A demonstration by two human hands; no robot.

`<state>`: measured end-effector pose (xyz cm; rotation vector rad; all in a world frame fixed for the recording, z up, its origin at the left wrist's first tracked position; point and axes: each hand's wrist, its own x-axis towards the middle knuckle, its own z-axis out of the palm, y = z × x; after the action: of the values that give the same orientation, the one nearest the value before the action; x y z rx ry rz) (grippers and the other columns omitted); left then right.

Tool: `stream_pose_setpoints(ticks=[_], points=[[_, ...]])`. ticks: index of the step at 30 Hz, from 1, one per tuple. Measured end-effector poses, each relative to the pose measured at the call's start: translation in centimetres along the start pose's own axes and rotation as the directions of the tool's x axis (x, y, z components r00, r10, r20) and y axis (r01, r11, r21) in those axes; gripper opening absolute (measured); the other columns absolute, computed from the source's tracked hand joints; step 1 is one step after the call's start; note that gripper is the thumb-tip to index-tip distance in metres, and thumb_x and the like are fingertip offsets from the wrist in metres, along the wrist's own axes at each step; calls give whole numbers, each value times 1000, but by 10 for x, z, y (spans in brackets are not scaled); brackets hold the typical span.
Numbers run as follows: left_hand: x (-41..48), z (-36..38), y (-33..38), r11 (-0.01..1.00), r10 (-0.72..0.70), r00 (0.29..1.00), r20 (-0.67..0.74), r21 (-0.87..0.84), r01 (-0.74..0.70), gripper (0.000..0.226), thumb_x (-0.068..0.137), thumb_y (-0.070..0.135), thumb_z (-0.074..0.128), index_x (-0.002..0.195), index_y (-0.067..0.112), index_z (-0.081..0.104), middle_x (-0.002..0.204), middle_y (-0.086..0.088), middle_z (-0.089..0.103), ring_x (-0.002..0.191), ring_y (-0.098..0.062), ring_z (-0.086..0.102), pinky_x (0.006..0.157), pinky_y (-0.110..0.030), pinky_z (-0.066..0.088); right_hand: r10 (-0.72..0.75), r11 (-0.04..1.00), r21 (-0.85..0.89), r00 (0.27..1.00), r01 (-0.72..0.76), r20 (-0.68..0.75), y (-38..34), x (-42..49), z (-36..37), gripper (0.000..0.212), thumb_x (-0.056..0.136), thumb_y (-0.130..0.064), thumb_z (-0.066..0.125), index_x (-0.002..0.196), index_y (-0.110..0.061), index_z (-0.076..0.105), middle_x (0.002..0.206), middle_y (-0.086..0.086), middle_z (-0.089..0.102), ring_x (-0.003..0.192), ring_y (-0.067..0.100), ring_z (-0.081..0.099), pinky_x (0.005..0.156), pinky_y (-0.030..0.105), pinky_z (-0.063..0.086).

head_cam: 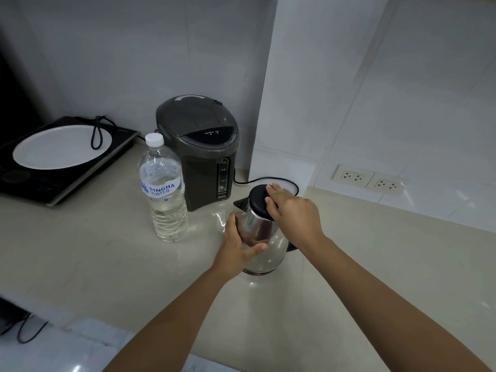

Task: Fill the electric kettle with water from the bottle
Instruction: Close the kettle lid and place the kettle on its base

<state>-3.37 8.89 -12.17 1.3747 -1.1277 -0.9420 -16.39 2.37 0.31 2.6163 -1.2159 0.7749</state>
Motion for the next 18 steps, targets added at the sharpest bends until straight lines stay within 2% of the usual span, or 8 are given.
stream_pose_setpoints(ticks=[3, 5, 7, 9, 13, 15, 17, 18], points=[[2, -2, -6, 999, -30, 999, -28, 38, 31, 110, 61, 54, 91, 145, 25, 26, 141, 0, 50, 127, -14, 58, 107, -44, 50, -41, 992, -121, 999, 43, 19, -1, 1, 6, 28, 77, -18, 79, 103, -9, 77, 105, 5, 77, 82, 25, 75, 42, 31, 52], [2, -3, -8, 997, -47, 998, -31, 60, 49, 114, 59, 60, 90, 146, 27, 24, 142, 2, 50, 131, -16, 54, 108, -45, 49, -59, 979, -198, 998, 57, -4, -2, 1, 13, 25, 74, -17, 81, 98, -9, 78, 100, 4, 77, 78, 24, 76, 36, 28, 49], [3, -3, -10, 996, -51, 998, -34, 71, 53, 114, 59, 61, 89, 146, 27, 25, 143, 1, 50, 132, -17, 53, 109, -46, 48, -90, 967, -242, 995, 79, -38, 0, 1, 19, 22, 83, -18, 64, 97, -9, 78, 100, 4, 77, 77, 23, 75, 33, 26, 46], [4, -3, -12, 995, -55, 998, -34, 85, 58, 114, 60, 61, 89, 148, 30, 23, 145, 1, 48, 134, -18, 51, 109, -47, 47, -101, 962, -259, 993, 81, -64, 1, 1, 24, 37, 87, -22, 45, 98, -9, 78, 101, 4, 77, 80, 21, 76, 34, 25, 45], [3, -4, -11, 994, -48, 998, -31, 94, 51, 113, 60, 62, 88, 147, 30, 24, 144, 4, 48, 134, -16, 51, 109, -45, 48, -103, 966, -247, 991, 80, -82, 1, 0, 28, 40, 90, -25, 41, 100, -11, 78, 101, 2, 77, 80, 19, 75, 37, 23, 45], [1, -3, -10, 993, -46, 999, -21, 104, 48, 116, 59, 65, 86, 149, 30, 22, 146, 3, 46, 136, -16, 48, 111, -44, 46, -75, 976, -209, 996, 63, -49, 3, -3, 27, 45, 93, -33, 38, 107, -13, 76, 109, 3, 76, 94, 20, 74, 46, 26, 53], [0, -3, -9, 990, -76, 997, -5, 116, 76, 124, 58, 69, 84, 153, 33, 14, 154, 3, 38, 141, -16, 42, 114, -44, 43, -44, 985, -165, 999, 46, 15, 5, -10, 26, 55, 94, -47, 34, 120, -13, 70, 121, 5, 71, 111, 22, 68, 66, 33, 60], [0, -3, -9, 989, -93, 996, -1, 115, 92, 128, 57, 70, 83, 155, 34, 9, 156, 3, 35, 143, -16, 39, 115, -44, 42, -31, 989, -142, 997, 40, 68, 5, -13, 24, 62, 93, -54, 33, 128, -14, 64, 130, 6, 66, 120, 23, 63, 80, 36, 59]])
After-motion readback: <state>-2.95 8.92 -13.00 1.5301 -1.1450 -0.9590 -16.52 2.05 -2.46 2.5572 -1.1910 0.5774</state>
